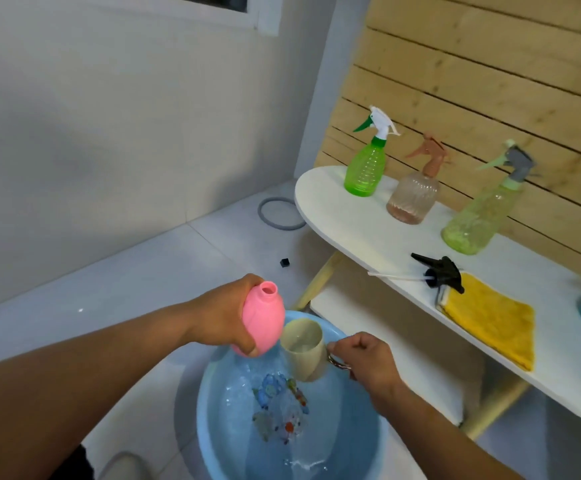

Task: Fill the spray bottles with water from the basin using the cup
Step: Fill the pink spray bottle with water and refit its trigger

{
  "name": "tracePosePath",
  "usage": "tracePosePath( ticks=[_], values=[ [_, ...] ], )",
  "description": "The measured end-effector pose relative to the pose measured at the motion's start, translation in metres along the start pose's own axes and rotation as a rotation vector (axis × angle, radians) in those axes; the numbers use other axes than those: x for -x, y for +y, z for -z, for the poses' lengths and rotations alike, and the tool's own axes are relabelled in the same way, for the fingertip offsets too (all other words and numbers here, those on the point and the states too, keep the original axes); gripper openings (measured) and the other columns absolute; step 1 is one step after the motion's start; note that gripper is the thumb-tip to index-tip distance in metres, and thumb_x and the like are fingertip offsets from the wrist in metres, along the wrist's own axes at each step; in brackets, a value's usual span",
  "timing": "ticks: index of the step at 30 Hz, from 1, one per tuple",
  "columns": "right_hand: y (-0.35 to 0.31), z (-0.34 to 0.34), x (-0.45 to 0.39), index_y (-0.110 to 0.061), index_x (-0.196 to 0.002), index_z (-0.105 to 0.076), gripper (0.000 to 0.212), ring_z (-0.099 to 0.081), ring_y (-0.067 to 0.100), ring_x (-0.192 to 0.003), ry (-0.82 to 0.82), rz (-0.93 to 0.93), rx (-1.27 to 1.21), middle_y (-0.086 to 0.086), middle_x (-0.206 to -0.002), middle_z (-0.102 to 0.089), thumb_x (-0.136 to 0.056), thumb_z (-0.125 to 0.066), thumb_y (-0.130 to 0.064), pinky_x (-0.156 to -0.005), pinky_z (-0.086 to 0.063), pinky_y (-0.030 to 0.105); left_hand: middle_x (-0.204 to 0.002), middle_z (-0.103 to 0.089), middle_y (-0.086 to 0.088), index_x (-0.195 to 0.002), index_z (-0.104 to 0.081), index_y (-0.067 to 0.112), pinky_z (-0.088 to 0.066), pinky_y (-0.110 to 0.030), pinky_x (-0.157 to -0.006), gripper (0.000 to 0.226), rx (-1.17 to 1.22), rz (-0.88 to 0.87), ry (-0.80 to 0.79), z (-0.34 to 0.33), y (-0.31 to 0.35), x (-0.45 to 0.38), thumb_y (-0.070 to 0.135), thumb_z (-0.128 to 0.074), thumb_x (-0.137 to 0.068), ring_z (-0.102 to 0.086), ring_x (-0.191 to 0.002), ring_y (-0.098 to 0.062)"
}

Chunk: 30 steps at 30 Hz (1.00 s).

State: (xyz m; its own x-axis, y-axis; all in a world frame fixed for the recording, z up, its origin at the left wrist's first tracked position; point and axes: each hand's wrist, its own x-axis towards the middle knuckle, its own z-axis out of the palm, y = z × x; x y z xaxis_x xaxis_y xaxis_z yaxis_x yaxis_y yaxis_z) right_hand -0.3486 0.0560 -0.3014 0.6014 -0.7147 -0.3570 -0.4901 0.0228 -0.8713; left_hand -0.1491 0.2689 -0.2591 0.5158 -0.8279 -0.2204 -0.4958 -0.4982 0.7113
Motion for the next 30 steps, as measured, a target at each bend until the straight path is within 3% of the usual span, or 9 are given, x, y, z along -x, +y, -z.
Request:
tracePosePath(
  ticks=[3, 7, 12, 15, 21, 30],
  values=[
    [-0.027, 0.019, 0.018, -0.010, -0.076, -0.068, 0.023, -0.050, 0.011, -0.054, 0.030, 0.057, -0.004, 0.001, -0.066, -0.067, -0.076, -0.088, -0.022, -0.049, -0.041, 0.025, -0.123, -0.056, 0.011, -0.134, -0.039, 0.039, -0.060, -0.038, -0.086, 0.098, -0.009, -0.005, -0.007, 0.002, 0.002, 0.007, 0.023, -0.098, -0.058, -0.060, -0.110, -0.015],
    [-0.058, 0.043, 0.036, -0.001, -0.085, -0.069, 0.031, -0.052, 0.011, -0.059, 0.073, 0.140, -0.033, 0.002, -0.071, -0.066, -0.076, -0.089, -0.023, -0.059, -0.043, 0.029, -0.123, -0.058, 0.008, -0.134, -0.040, 0.038, -0.060, -0.040, -0.088, 0.100, -0.026, -0.017, -0.016, -0.002, 0.006, 0.011, 0.027, -0.097, -0.053, -0.061, -0.110, -0.015],
    [-0.098, 0.062, 0.060, 0.006, -0.093, -0.067, 0.040, -0.060, 0.015, -0.069, 0.089, 0.294, -0.019, 0.018, -0.083, -0.074, -0.076, -0.089, -0.023, -0.059, -0.044, 0.025, -0.124, -0.057, 0.012, -0.133, -0.038, 0.043, -0.059, -0.037, -0.089, 0.099, -0.031, -0.059, -0.041, -0.011, 0.017, 0.014, 0.035, -0.097, -0.054, -0.061, -0.112, -0.014],
    [-0.117, 0.066, 0.073, 0.002, -0.088, -0.068, 0.029, -0.067, 0.014, -0.071, 0.095, 0.399, -0.005, 0.011, -0.080, -0.077, -0.078, -0.087, -0.017, -0.058, -0.046, 0.018, -0.123, -0.057, 0.016, -0.133, -0.038, 0.047, -0.060, -0.036, -0.089, 0.098, -0.025, -0.080, -0.050, -0.017, 0.025, 0.014, 0.039, -0.098, -0.055, -0.060, -0.112, -0.012],
    [-0.133, 0.064, 0.083, -0.013, -0.080, -0.070, 0.021, -0.064, 0.013, -0.071, 0.173, 0.539, 0.089, -0.001, -0.075, -0.073, -0.077, -0.088, -0.021, -0.070, -0.051, 0.034, -0.125, -0.055, 0.020, -0.136, -0.036, 0.051, -0.059, -0.037, -0.088, 0.102, -0.090, -0.098, -0.040, -0.023, 0.036, 0.015, 0.052, -0.094, -0.053, -0.059, -0.112, -0.013],
    [-0.141, 0.055, 0.090, -0.026, -0.078, -0.069, 0.017, -0.063, 0.003, -0.069, 0.234, 0.635, 0.266, -0.016, -0.076, -0.070, -0.080, -0.084, -0.032, -0.067, -0.049, 0.029, -0.125, -0.055, 0.020, -0.141, -0.036, 0.046, -0.057, -0.032, -0.087, 0.102, -0.139, -0.090, -0.029, -0.021, 0.039, 0.016, 0.053, -0.094, -0.057, -0.059, -0.110, -0.012]
  ],
)
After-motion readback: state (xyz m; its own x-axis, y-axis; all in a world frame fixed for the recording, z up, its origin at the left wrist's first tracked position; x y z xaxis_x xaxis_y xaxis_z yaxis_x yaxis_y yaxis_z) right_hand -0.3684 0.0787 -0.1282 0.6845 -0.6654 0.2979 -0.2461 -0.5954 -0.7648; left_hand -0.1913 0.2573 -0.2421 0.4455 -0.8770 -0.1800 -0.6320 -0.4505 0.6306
